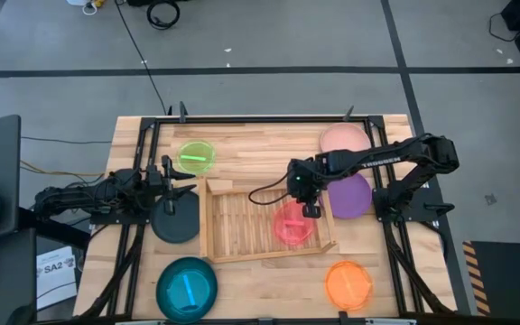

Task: Place and stack plates onto a shelf
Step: Put the red plate on the shelf

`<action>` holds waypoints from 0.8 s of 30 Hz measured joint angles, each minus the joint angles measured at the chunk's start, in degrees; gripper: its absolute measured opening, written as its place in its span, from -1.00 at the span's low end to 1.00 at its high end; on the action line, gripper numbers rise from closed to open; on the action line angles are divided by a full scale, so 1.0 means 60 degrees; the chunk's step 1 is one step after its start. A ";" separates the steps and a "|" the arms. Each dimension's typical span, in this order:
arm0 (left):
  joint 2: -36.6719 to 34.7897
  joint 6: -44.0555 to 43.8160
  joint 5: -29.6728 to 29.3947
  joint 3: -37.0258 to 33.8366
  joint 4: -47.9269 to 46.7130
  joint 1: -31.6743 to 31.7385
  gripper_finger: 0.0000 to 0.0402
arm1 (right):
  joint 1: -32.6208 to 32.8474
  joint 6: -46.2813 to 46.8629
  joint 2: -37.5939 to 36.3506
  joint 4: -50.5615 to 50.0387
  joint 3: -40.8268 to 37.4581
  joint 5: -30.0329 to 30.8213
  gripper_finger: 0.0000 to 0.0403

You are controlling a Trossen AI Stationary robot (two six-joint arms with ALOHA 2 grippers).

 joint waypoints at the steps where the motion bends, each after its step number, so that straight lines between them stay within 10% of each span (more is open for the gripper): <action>1: 0.0000 0.0000 -0.0001 -0.0002 0.0000 -0.0002 -0.27 | 0.0000 0.0003 0.0000 0.0169 -0.0071 -0.0003 -0.97; 24: 0.0000 -0.0004 -0.0001 -0.0002 0.0002 -0.0001 -0.27 | -0.0004 -0.0029 -0.0004 0.0850 -0.0446 0.0088 -0.85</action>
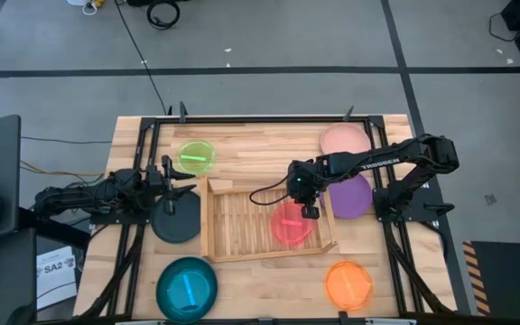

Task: Place and stack plates onto a shelf
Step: Put the red plate on the shelf, then stack the blue plate on top of the red plate on the shelf

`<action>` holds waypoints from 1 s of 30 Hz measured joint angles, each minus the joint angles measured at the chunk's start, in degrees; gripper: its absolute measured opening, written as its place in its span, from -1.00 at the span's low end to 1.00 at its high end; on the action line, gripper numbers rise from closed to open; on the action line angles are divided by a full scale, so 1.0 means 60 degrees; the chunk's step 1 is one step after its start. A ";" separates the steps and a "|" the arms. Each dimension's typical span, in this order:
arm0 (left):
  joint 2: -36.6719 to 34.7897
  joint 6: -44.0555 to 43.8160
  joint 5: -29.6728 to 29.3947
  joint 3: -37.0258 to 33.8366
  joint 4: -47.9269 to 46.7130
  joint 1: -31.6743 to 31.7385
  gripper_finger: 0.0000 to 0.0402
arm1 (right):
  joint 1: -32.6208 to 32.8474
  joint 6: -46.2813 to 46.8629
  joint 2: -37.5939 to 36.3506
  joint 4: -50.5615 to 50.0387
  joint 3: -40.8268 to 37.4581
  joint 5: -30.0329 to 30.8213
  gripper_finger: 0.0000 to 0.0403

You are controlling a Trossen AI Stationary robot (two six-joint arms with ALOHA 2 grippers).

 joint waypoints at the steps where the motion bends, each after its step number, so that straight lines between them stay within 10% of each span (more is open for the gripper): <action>1: 0.0000 0.0004 0.0002 0.0002 -0.0002 0.0002 -0.27 | 0.0000 0.0000 0.0000 -0.0002 0.0001 0.0002 -0.84; 30: 0.0000 0.0003 -0.0002 0.0001 -0.0001 0.0001 -0.27 | 0.0004 -0.0073 0.0000 0.0002 0.0008 0.0834 -0.16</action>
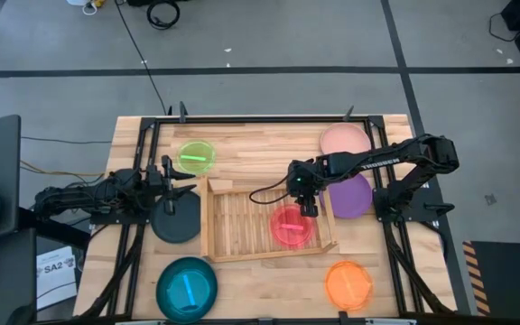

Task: Place and stack plates onto a shelf
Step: Stack the blue plate on top of the red plate on the shelf

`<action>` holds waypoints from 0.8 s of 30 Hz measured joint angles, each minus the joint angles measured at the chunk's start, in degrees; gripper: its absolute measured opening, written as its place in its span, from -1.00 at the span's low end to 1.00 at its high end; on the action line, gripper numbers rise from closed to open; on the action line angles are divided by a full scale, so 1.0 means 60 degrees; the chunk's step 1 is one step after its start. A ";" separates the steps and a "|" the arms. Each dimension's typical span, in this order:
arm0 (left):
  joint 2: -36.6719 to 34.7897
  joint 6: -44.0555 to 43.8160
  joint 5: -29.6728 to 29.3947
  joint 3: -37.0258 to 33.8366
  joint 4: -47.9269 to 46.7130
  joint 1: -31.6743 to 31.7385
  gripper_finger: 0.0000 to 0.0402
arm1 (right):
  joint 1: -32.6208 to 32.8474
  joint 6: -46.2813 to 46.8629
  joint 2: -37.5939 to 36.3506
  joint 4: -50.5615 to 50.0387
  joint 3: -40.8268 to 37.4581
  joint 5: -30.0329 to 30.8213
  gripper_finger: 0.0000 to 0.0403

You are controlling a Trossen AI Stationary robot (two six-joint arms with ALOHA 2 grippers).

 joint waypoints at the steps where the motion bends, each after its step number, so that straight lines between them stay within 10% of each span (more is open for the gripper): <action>1: 0.0000 0.0001 0.0000 -0.0003 0.0003 -0.0003 -0.27 | -0.0004 0.0000 0.0000 0.0000 0.0000 -0.0004 -0.15; 24: 0.0000 -0.2076 0.0768 0.1409 0.0324 -0.0014 -0.27 | -0.0004 0.0004 0.0000 0.0434 0.0000 -0.0007 -0.16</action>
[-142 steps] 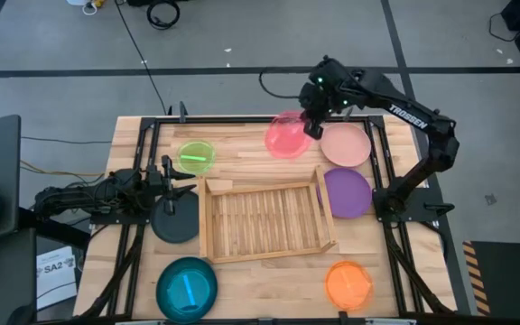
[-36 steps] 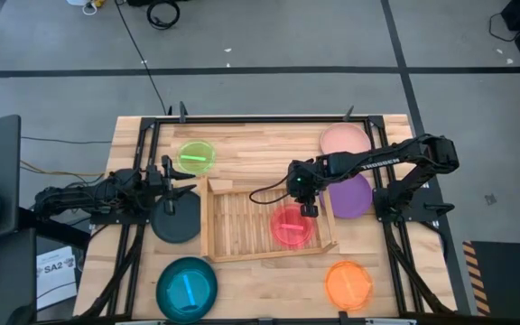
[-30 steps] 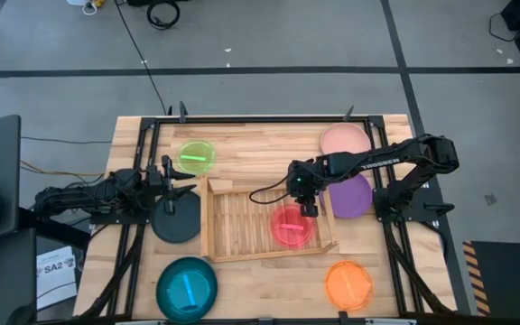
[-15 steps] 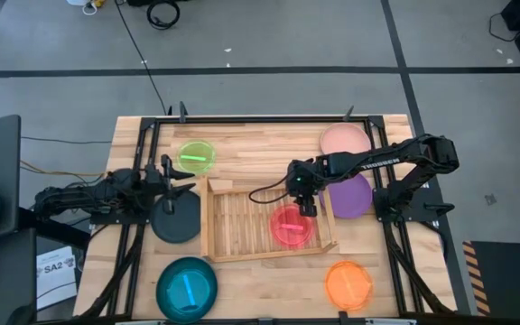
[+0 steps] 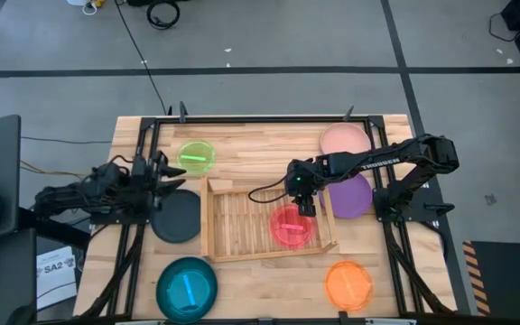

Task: Place and stack plates onto a shelf
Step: Stack the blue plate on top of the red plate on the shelf

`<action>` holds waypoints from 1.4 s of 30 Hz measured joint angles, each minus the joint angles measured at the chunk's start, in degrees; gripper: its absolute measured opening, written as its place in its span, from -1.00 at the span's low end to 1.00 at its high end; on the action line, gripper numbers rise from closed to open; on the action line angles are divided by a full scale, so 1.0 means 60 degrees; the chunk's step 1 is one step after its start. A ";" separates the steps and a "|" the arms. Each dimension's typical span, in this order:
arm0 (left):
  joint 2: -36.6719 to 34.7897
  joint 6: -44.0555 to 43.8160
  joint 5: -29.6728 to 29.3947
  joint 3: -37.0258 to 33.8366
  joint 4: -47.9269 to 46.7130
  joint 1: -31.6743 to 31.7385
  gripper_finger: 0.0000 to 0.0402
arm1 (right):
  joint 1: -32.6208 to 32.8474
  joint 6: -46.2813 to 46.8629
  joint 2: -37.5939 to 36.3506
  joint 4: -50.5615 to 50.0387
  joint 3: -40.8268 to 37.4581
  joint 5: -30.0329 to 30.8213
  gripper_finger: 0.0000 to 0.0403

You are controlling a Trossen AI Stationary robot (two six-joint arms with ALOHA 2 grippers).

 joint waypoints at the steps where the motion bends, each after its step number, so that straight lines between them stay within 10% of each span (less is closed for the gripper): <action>1: 0.0015 -0.0028 0.0076 0.0190 -0.0349 0.0000 -0.27 | 0.0000 0.0000 0.0000 0.0000 0.0000 0.0000 -0.16; 11: 0.1333 -0.2425 0.0956 0.2704 -0.4429 0.0000 -0.27 | 0.0000 0.0000 0.0000 0.0000 0.0000 -0.0004 -0.16; 22: 0.4102 -0.6317 0.4261 0.4487 -0.6445 -0.0479 -0.27 | 0.0000 0.0004 0.0000 -0.0002 0.0000 -0.0007 -0.16; 42: 0.8188 -1.4425 0.5068 0.4493 -0.6526 -0.6983 -0.27 | 0.0000 0.0001 0.0000 -0.0003 0.0000 -0.0007 -0.16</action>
